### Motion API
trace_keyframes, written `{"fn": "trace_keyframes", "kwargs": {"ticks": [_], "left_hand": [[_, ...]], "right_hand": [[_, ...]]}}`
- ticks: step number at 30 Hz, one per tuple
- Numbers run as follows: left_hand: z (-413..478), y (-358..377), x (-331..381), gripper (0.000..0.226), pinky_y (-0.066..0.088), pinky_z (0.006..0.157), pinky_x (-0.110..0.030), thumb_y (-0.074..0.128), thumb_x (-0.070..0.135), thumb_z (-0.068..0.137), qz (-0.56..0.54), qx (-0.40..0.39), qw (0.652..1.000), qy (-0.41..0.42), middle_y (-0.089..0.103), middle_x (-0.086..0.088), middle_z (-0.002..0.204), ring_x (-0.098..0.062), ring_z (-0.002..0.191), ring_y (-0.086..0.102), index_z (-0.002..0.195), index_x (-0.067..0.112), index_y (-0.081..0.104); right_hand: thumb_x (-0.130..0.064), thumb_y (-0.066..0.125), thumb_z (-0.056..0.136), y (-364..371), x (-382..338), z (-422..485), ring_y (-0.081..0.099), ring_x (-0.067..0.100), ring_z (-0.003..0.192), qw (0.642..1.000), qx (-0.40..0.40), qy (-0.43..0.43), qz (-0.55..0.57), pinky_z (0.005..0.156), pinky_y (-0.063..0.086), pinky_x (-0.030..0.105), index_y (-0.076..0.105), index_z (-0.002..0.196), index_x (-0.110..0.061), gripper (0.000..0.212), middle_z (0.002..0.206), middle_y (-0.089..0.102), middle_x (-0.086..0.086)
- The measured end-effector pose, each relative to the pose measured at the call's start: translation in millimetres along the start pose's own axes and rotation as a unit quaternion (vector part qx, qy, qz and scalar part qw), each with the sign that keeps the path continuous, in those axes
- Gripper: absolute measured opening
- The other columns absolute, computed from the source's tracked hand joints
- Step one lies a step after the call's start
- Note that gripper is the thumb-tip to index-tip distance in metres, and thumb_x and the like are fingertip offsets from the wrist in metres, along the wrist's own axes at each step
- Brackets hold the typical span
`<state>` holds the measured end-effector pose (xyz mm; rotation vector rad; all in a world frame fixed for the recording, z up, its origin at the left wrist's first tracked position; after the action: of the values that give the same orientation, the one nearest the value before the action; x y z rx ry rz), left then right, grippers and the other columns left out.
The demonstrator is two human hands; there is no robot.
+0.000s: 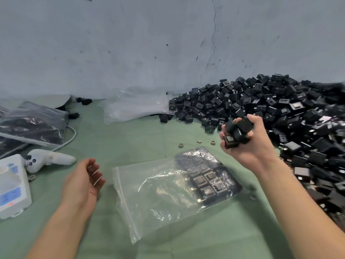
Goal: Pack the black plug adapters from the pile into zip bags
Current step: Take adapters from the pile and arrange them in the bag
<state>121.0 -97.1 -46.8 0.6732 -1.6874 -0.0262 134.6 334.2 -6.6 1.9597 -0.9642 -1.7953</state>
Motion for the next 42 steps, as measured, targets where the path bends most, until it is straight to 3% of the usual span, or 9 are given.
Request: {"fn": "trace_keyframes", "kwargs": {"ticks": [3,11,15,21,29,32,35,39,42], "left_hand": [[-10,2,12,0.019,0.043,0.042,-0.012,0.05,0.022,0.098,-0.017,-0.004,0.999,0.03,0.056,0.01,0.06,-0.003,0.046,0.048,0.08,0.024,0.057],[-67,21,54,0.023,0.045,0.048,-0.02,0.049,0.021,0.1,0.064,-0.038,0.975,0.208,0.058,0.004,0.071,-0.008,0.056,0.051,0.082,0.02,0.063],[-114,54,66,0.014,0.048,0.057,-0.015,0.055,0.036,0.095,0.188,-0.121,0.912,0.343,0.067,0.009,0.081,-0.004,0.065,0.057,0.095,0.028,0.066],[-139,97,33,0.036,0.041,0.073,-0.01,0.069,0.045,0.087,0.408,-0.267,0.779,0.394,0.056,0.018,0.112,-0.008,0.094,0.057,0.12,0.047,0.055],[-110,78,42,0.02,0.048,0.067,-0.012,0.065,0.038,0.089,0.324,-0.202,0.865,0.324,0.069,0.013,0.096,-0.002,0.077,0.068,0.108,0.04,0.066],[-81,42,56,0.014,0.049,0.065,-0.008,0.061,0.033,0.093,0.266,-0.117,0.918,0.269,0.074,0.012,0.09,0.0,0.068,0.067,0.105,0.034,0.068],[-45,2,39,0.016,0.058,0.068,-0.021,0.056,0.016,0.099,0.255,-0.073,0.953,0.147,0.073,-0.001,0.094,-0.014,0.071,0.069,0.109,0.021,0.067],[-30,-22,-3,0.019,0.056,0.056,-0.015,0.054,0.003,0.098,0.311,-0.11,0.944,0.027,0.07,-0.009,0.092,-0.023,0.074,0.064,0.114,0.004,0.066],[-33,-14,-16,0.018,0.058,0.065,-0.022,0.059,0.006,0.096,0.326,-0.164,0.931,0.005,0.077,-0.007,0.097,-0.021,0.084,0.071,0.109,0.011,0.07]], "right_hand": [[-0.045,0.07,0.079,30,31,-30,0.064,0.033,0.105,0.981,-0.053,0.064,0.174,0.079,0.05,0.037,0.068,0.08,-0.017,0.028,0.117,0.068,0.017],[-0.042,0.069,0.086,79,78,-86,0.064,0.039,0.111,0.961,-0.128,0.128,0.207,0.079,0.052,0.041,0.071,0.081,-0.015,0.028,0.13,0.063,0.021],[-0.047,0.067,0.086,115,107,-98,0.064,0.038,0.107,0.965,-0.178,0.176,0.08,0.076,0.051,0.04,0.07,0.082,-0.018,0.029,0.131,0.064,0.019],[-0.054,0.057,0.091,144,143,-109,0.061,0.026,0.105,0.939,-0.262,0.192,-0.113,0.081,0.05,0.037,0.066,0.103,-0.022,0.035,0.118,0.065,0.009],[-0.051,0.063,0.089,135,139,-91,0.066,0.034,0.106,0.947,-0.241,0.2,-0.076,0.08,0.051,0.042,0.074,0.107,-0.022,0.036,0.122,0.068,0.013],[-0.048,0.07,0.084,111,107,-70,0.066,0.038,0.111,0.973,-0.174,0.15,-0.009,0.081,0.053,0.044,0.077,0.101,-0.022,0.033,0.128,0.066,0.018],[-0.046,0.071,0.083,70,66,-47,0.067,0.039,0.108,0.992,-0.082,0.074,0.063,0.081,0.054,0.045,0.078,0.098,-0.019,0.031,0.123,0.068,0.019],[-0.046,0.064,0.086,21,40,-29,0.07,0.038,0.098,0.989,0.013,0.014,0.147,0.077,0.053,0.045,0.075,0.094,-0.02,0.029,0.119,0.07,0.016],[-0.047,0.063,0.086,9,39,-23,0.07,0.037,0.095,0.985,0.037,0.008,0.168,0.075,0.053,0.046,0.074,0.092,-0.02,0.03,0.115,0.071,0.015]]}}
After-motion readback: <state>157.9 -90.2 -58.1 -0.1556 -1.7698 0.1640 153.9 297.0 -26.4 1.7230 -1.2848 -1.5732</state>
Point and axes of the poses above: each hand's wrist, its own z-axis towards the middle knuckle, its own y-axis out of the palm, x = y × z, the point moved 10 cm from there along z, towards the middle knuckle
